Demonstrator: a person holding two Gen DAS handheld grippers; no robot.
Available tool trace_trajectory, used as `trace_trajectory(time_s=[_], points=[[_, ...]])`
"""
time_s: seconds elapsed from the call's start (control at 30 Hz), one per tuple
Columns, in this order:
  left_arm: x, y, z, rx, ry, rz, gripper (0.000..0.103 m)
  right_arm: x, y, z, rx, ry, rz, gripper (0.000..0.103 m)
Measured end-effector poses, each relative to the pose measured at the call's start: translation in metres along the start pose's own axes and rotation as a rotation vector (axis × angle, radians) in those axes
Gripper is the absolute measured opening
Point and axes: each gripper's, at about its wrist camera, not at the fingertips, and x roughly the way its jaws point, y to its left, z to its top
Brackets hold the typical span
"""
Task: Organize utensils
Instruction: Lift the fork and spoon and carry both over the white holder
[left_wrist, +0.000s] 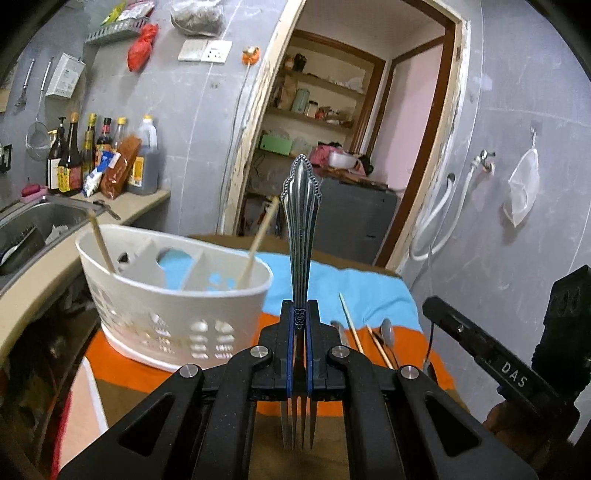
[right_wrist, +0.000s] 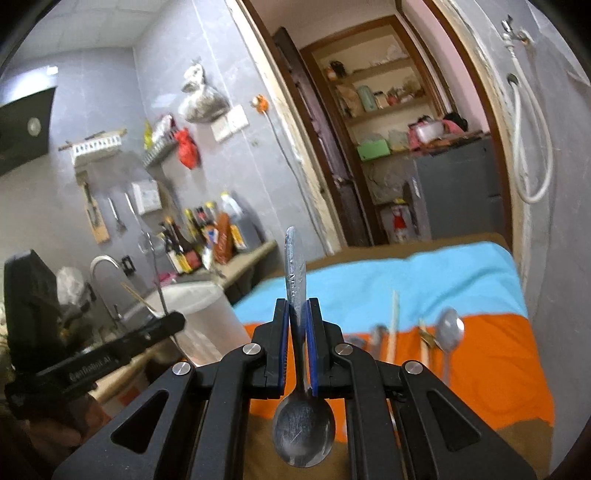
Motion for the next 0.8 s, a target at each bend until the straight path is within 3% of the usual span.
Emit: trace_trajectory(time_s=[0.23,0.43,0.57,0.8], points=[[-0.037,0.031,0.047,-0.033,-0.093,0.014,0.003,0.025,0.046,0.040,-0.027,-0.110,0.119,0.007],[-0.063,0.082,0.099,-0.090,-0.215,0.077,0.003,0.065,0.083,0.071,-0.012,-0.210,0.239,0.007],[-0.064,0.120,0.119,-0.097,-0.281,0.125,0.003,0.088,0.097,0.075,-0.004,-0.249,0.285,0.007],[-0.027,0.172,0.116,-0.087,-0.287,0.085,0.003,0.120,0.105,0.052,-0.057,-0.222,0.257,0.007]])
